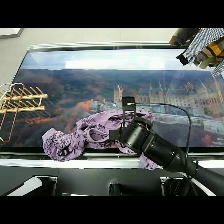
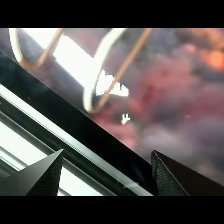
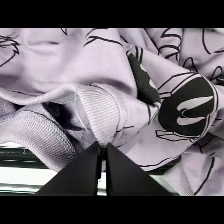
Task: Fold the clothes and pants, and hang the long-sleeved shirts on hangers.
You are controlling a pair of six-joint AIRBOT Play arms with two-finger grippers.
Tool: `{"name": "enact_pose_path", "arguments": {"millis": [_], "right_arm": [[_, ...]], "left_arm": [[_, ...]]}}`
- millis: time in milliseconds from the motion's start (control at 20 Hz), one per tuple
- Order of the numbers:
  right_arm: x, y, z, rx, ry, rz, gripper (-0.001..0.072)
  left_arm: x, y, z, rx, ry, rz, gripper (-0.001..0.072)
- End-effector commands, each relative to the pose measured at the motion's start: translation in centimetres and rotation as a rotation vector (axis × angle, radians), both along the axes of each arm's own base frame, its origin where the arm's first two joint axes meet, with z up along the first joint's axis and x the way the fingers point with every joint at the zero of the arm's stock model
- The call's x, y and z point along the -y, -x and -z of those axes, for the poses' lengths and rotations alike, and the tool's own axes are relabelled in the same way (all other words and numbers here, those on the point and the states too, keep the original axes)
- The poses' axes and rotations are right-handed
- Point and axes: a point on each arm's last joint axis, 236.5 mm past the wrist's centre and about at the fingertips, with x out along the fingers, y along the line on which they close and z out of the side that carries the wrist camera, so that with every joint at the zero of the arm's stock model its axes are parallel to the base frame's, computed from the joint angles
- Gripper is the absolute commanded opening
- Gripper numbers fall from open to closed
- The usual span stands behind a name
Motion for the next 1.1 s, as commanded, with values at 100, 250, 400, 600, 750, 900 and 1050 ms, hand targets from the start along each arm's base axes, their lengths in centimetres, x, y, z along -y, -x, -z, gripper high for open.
{"name": "enact_pose_path", "arguments": {"millis": [100,250,400,600,750,900,1050], "right_arm": [[0.6,0.4,0.2,-0.016,0.027,-0.001,0.0039],[1.0,0.6,0.3,-0.027,0.044,0.005,0.0039],[1.0,0.6,0.3,-0.027,0.044,0.005,0.0039],[1.0,0.6,0.3,-0.027,0.044,0.005,0.0039],[1.0,0.6,0.3,-0.027,0.044,0.005,0.0039],[1.0,0.6,0.3,-0.027,0.045,0.005,0.0039],[1.1,0.6,0.3,-0.028,0.047,0.006,0.0039]], "left_arm": [[-0.3,-1.0,5.6,-0.049,0.101,0.191,0.061],[0.2,-1.4,7.5,-0.064,0.127,0.303,0.0599],[-0.7,-1.9,8.4,-0.055,0.103,0.298,0.0596],[-1.8,-2.7,8.8,-0.036,0.062,0.29,0.0596],[-1.4,-3.0,9.6,-0.049,0.069,0.332,0.0502],[-0.9,-3.3,10.2,-0.059,0.082,0.348,0.0452],[-0.5,-3.3,10.7,-0.067,0.096,0.355,0.0437]]}}
